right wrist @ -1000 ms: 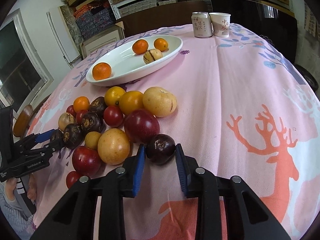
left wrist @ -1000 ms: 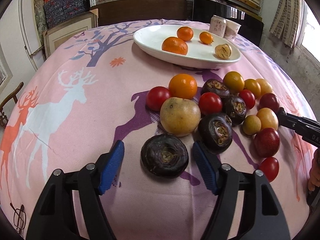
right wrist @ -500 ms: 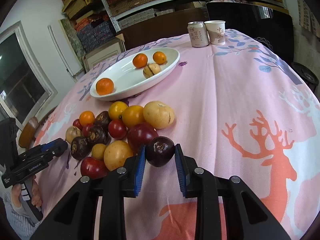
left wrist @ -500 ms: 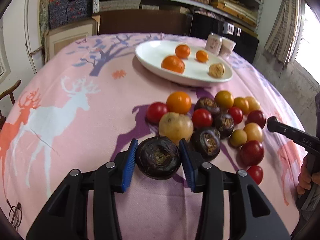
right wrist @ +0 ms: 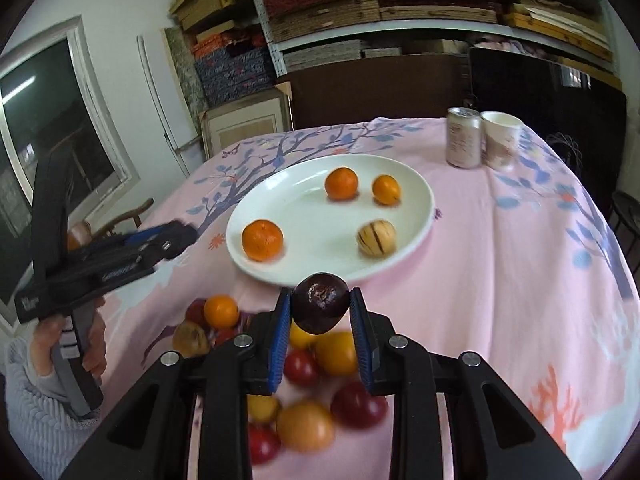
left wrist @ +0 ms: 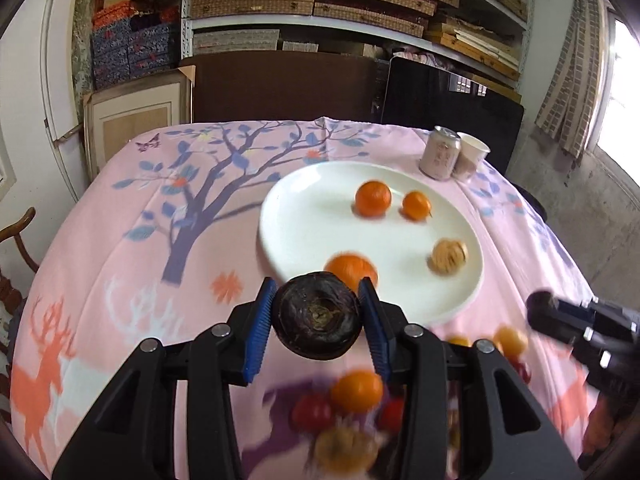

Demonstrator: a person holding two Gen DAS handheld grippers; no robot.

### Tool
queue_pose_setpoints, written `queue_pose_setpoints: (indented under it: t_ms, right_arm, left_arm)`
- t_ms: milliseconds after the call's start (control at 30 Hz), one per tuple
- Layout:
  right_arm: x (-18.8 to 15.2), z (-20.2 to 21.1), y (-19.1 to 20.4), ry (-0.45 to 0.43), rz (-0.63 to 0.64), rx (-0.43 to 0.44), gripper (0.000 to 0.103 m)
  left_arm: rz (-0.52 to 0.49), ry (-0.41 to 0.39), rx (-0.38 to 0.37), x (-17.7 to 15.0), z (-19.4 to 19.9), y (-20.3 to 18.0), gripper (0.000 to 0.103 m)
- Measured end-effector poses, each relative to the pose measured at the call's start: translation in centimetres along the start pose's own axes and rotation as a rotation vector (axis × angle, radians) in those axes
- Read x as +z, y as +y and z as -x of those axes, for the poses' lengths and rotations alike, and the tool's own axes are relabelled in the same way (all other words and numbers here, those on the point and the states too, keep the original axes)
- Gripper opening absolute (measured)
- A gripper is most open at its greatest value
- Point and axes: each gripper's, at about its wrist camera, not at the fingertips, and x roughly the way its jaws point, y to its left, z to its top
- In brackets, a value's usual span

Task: Organize fruits
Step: 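Carry both dark fruits onto the white plate and open both tools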

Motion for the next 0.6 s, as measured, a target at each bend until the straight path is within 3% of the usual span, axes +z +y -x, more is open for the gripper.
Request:
queue_pose_setpoints:
  t_ms: [200,367,600]
  right_arm:
    - [2.9,-6.8,0.9,0.106,0.003,0.007,0.029]
    - [3.9,-10.3,0.4,0.184,0.012,-0.013,0.03]
    - [3.6,-12.1,0.0,0.243,0.012,-0.02,0.03]
  left_arm:
    - [-0.052,0.094,0.041,5.0,-7.7,-1.1,0.041]
    - [-0.044,0.167,0.039,5.5,-12.1,-0.7,0.041]
    - [-0.075,0.207,0.03,5.2,-14.4,-1.3,0.046]
